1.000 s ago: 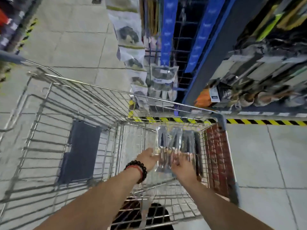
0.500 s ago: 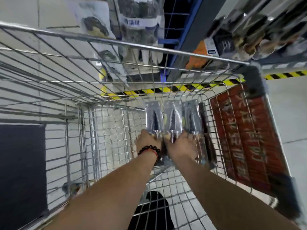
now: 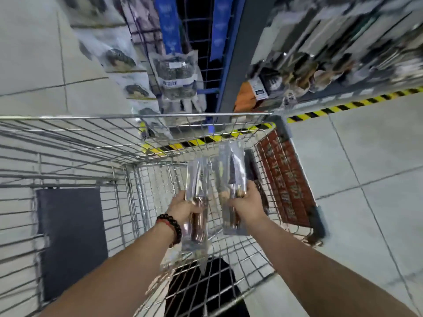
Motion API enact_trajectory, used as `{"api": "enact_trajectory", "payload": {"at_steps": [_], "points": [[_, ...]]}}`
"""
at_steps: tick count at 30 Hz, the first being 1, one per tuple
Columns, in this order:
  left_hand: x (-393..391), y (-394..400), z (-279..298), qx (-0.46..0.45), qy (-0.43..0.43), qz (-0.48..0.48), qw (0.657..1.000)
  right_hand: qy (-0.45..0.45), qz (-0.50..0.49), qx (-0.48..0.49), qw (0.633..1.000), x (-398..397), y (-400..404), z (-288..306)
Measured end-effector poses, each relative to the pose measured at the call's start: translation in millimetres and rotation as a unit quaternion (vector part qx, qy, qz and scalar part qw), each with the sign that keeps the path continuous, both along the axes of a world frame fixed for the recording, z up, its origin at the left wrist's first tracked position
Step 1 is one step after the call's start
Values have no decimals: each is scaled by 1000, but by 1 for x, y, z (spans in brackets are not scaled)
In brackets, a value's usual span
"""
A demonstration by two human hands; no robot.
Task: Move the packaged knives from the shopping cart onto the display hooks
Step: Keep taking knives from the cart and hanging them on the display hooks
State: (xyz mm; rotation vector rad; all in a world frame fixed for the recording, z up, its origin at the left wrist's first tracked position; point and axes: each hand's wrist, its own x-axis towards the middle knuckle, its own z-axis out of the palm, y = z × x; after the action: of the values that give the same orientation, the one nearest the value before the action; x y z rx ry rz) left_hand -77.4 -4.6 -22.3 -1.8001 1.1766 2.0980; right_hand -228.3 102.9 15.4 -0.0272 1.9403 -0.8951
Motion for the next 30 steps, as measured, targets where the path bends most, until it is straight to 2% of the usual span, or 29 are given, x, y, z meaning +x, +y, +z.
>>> {"api": "enact_trajectory", "payload": {"at_steps": [5,9,13,16,20,30], "points": [[-3,2,124,-41,104,96,989,-33,-64,-130,989,9,21,110],[-26,10,223,-74,191,153,967,32,-107,-219,969,12,47,196],[-37,38,294,-131,264,120,948,121,-146,-250,950,20,85,257],[-32,72,328,-115,299,67,945,157,-190,-237,940,38,117,285],[-19,115,356,-67,396,8,916,197,-232,-248,920,67,163,316],[-21,202,408,-145,428,-132,882,274,-311,-285,864,79,290,374]]}}
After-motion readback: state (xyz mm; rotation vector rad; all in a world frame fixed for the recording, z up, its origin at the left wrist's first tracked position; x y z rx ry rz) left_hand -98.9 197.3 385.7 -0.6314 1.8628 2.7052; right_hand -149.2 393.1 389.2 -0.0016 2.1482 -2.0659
